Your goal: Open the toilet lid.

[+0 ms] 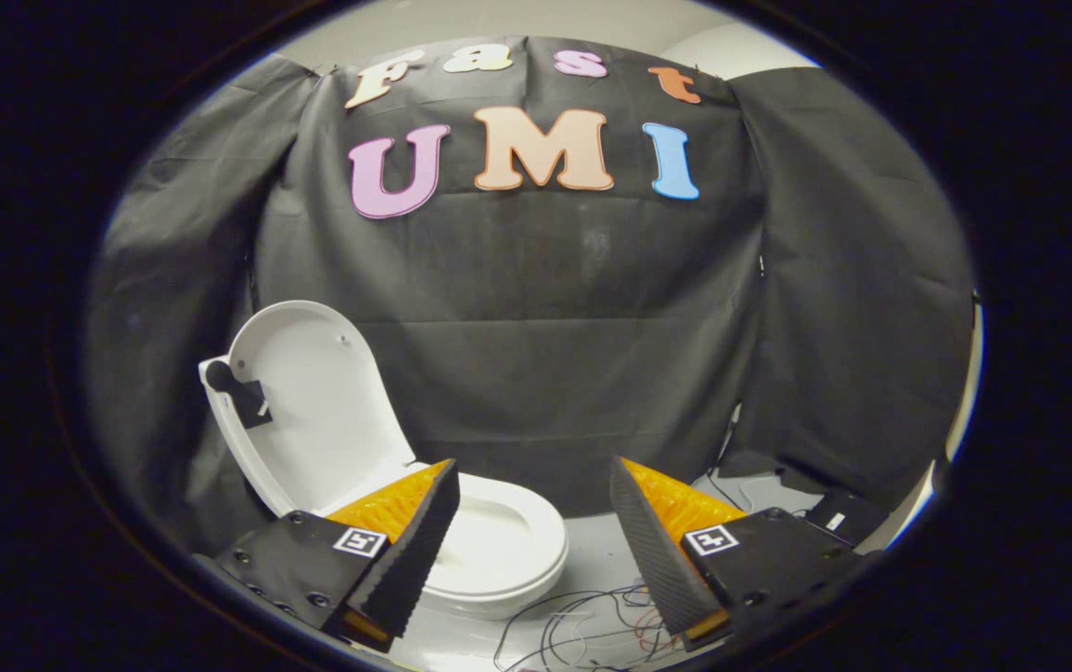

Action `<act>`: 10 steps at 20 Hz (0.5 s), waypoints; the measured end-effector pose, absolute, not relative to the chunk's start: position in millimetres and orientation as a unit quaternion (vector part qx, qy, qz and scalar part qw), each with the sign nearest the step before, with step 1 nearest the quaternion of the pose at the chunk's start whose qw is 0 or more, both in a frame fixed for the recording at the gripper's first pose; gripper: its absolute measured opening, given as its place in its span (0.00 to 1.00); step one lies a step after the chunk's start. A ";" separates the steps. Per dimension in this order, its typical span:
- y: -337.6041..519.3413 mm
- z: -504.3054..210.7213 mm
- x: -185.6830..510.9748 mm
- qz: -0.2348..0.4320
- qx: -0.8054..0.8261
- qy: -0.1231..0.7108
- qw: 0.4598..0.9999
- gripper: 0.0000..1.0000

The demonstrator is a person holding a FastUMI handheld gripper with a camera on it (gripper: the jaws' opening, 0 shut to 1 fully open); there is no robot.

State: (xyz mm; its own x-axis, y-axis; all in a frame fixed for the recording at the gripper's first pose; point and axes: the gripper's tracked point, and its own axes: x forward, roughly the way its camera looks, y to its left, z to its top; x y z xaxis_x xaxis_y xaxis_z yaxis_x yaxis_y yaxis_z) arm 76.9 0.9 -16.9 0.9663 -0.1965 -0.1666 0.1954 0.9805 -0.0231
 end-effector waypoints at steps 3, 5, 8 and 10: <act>1.5 -20.8 79.2 -0.094 -0.006 0.087 0.992 0.99; 4.8 -23.5 81.1 -0.092 -0.002 0.089 0.992 0.99; 9.0 -24.1 84.5 -0.091 0.002 0.089 0.992 0.99; 12.7 -26.1 87.6 -0.091 0.008 0.087 0.992 0.99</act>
